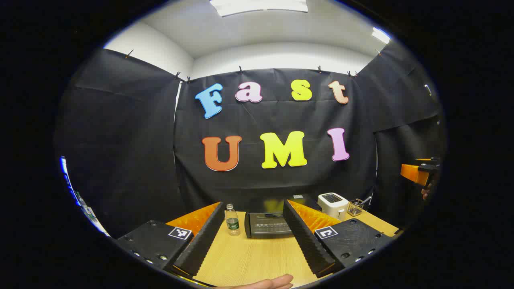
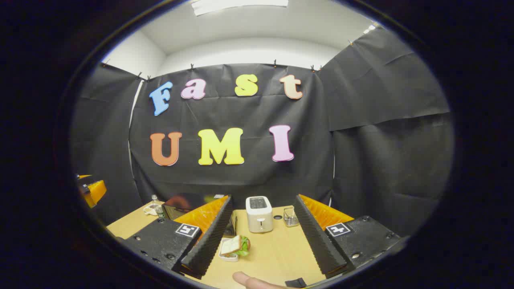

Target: Open the electric oven with the left hand, put the food in, and close the electric oven.

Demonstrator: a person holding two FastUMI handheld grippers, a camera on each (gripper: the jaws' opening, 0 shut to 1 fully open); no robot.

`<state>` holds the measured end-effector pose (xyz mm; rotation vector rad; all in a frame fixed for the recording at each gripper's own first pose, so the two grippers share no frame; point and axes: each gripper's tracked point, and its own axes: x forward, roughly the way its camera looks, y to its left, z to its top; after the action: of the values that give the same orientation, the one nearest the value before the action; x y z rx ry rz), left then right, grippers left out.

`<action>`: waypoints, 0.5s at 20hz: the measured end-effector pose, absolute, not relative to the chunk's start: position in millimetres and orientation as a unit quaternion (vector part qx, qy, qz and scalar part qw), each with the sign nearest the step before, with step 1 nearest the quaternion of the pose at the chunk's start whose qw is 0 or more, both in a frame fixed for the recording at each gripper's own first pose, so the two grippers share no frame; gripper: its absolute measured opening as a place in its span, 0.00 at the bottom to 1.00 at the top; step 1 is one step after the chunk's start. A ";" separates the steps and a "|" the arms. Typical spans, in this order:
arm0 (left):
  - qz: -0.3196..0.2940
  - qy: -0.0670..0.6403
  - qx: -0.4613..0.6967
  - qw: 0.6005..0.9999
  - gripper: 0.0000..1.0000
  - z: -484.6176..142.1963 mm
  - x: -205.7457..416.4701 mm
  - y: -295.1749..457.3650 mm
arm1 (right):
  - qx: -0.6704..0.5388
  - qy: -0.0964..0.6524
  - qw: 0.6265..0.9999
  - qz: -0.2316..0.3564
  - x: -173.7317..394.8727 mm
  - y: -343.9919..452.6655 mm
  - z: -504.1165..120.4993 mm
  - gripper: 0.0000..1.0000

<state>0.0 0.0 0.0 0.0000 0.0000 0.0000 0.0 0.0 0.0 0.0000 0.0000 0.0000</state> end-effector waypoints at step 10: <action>0.006 -0.001 -0.002 1.000 0.95 0.6 1.7 2.6 | -0.004 -0.011 1.000 -0.010 -5.5 -10.5 5.7 0.99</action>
<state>1.7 2.6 0.6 -0.0042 -0.0024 0.0119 -5.5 -10.5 5.7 -0.0075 -0.0218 -0.0192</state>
